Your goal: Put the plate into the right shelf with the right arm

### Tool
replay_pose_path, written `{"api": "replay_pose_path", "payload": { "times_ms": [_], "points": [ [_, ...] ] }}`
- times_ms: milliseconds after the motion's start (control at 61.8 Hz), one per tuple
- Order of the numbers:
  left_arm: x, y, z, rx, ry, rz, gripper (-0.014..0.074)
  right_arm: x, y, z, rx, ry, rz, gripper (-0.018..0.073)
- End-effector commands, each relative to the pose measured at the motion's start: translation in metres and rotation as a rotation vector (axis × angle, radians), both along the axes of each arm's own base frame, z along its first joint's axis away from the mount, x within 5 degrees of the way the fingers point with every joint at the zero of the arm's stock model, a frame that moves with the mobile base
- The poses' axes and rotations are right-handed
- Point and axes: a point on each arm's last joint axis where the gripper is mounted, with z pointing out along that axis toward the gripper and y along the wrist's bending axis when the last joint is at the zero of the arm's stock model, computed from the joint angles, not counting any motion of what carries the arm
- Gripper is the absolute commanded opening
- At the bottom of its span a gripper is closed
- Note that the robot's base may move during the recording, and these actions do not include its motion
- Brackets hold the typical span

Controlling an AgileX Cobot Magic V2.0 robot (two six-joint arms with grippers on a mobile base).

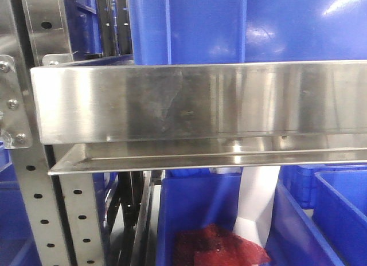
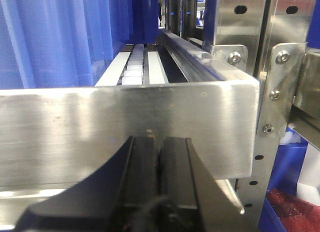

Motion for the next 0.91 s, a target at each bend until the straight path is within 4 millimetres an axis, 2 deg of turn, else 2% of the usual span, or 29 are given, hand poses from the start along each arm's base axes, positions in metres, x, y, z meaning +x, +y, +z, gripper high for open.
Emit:
{"api": "replay_pose_path", "payload": {
  "times_ms": [0, 178, 259, 389, 486, 599, 777, 891],
  "points": [
    [0.0, 0.001, 0.005, -0.013, -0.085, 0.01, -0.0047, 0.017, 0.006, 0.04, 0.002, -0.02, -0.012, 0.0029],
    [0.0, 0.001, 0.005, -0.013, -0.085, 0.01, -0.0047, 0.068, 0.024, 0.069, -0.039, 0.121, -0.035, 0.0029],
    [0.0, 0.001, 0.005, -0.013, -0.085, 0.01, -0.0047, 0.093, 0.034, 0.074, -0.061, 0.169, -0.045, 0.0029],
    [0.0, 0.001, 0.005, -0.013, -0.085, 0.01, -0.0047, 0.136, 0.048, 0.07, -0.116, 0.227, -0.078, 0.0029],
    [0.0, 0.001, 0.005, -0.013, -0.085, 0.01, -0.0047, 0.168, 0.053, 0.061, -0.137, 0.277, -0.109, 0.0029],
    [0.0, 0.001, 0.005, -0.013, -0.085, 0.01, -0.0047, 0.207, 0.055, 0.04, -0.146, 0.367, -0.149, 0.0029],
    [0.0, 0.001, 0.005, -0.013, -0.085, 0.01, -0.0047, 0.248, 0.064, 0.006, -0.17, 0.478, -0.154, 0.0029],
    [0.0, 0.001, 0.005, -0.013, -0.085, 0.01, -0.0047, 0.266, 0.072, -0.013, -0.159, 0.545, -0.133, 0.0029]
  ]
}}
